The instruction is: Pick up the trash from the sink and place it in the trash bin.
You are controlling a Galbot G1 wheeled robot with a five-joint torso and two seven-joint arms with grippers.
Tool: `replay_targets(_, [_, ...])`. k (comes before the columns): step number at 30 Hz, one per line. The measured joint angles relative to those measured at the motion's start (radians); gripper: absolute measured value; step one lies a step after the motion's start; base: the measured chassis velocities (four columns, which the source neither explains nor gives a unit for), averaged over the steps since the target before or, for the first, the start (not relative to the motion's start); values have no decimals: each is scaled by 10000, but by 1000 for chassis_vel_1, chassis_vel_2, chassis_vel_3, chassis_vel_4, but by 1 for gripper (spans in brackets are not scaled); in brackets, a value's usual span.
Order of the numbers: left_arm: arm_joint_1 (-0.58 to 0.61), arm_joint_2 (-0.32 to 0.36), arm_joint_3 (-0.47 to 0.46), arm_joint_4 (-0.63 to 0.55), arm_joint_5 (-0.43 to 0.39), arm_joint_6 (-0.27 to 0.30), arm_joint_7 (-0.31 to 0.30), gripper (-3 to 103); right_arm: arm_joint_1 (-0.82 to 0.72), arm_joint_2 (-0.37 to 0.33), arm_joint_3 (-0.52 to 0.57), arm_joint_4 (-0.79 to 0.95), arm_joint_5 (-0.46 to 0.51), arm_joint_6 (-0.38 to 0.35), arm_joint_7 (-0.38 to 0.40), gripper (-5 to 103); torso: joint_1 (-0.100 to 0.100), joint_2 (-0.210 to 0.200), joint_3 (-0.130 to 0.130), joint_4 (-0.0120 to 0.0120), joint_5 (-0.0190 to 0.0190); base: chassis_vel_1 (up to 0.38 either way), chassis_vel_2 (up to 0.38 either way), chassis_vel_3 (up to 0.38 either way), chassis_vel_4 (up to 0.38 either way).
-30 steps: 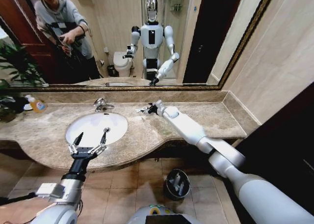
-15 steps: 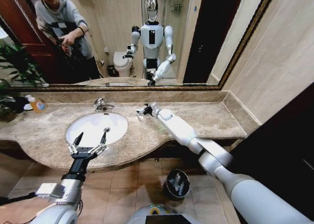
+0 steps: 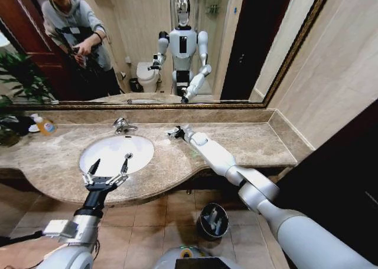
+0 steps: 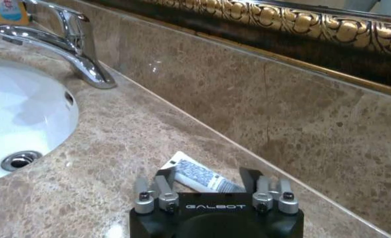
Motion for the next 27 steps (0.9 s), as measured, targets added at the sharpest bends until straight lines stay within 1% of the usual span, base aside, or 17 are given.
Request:
replay_targets(1, [0, 0, 0, 0, 0, 0, 0, 100, 0, 0, 0, 0, 0, 0, 0, 66, 0, 0, 0, 0, 0, 0, 0, 0, 0])
replay_targets(4, [0, 0, 0, 0, 0, 0, 0, 100, -64, -29, -17, 78, 17, -21, 8, 50, 0, 0, 0, 1, 1, 0, 0, 0, 0])
replay_targets(5, [0, 0, 0, 0, 0, 0, 0, 100, -64, -29, -17, 78, 17, -21, 8, 50, 0, 0, 0, 1, 1, 0, 0, 0, 0])
replay_targets(6, [0, 0, 0, 1, 0, 0, 0, 100, -79, -53, -30, 122, 29, -43, 8, 44, 0, 0, 0, 1, 1, 0, 0, 0, 0])
replay_targets(7, [0, 0, 0, 0, 0, 1, 0, 100, -105, -116, -67, 211, 65, -101, 8, 44, 0, 0, 0, 1, 1, 0, 0, 0, 0])
replay_targets(9, [0, 0, 0, 0, 0, 0, 0, 100, -163, -322, -173, 443, 186, -187, 9, 33, 0, 0, 0, 2, 1, 0, 0, 0, 0])
replay_targets(10, [0, 0, 0, 0, 0, 0, 0, 100, -163, -322, -173, 443, 186, -187, 9, 33, 0, 0, 0, 2, 1, 0, 0, 0, 0])
replay_targets(13, [0, 0, 0, 0, 0, 0, 0, 100, -237, -618, -242, 707, 280, -198, 36, 18, -1, 1, -1, 1, -1, 0, 0, 0, 0])
replay_targets(14, [0, 0, 0, 0, 0, 0, 0, 100, -237, -618, -242, 707, 280, -198, 36, 18, -1, 1, -1, 1, -1, 0, 0, 0, 0])
replay_targets(17, [0, 0, 0, 0, 0, 0, 0, 100, -330, -868, -245, 942, 328, -175, 43, 6, -1, 0, 0, 1, 0, 0, 0, 0, 0])
replay_targets(19, [0, 0, 0, 0, 0, 0, 0, 100, -380, -950, -238, 1034, 348, -170, 45, 6, 0, 0, 0, 1, 0, 0, 0, 0, 0])
replay_targets(21, [0, 0, 0, 1, 0, 0, 0, 100, -466, -1064, -219, 1170, 358, -140, 62, 1, -1, 1, 0, 0, 0, 0, 0, 0, 0])
replay_targets(27, [0, 0, 0, 0, 0, 0, 0, 100, -626, -1238, -180, 1450, 519, -74, 222, 1, 0, 0, 1, 1, 0, 0, 0, 0, 0])
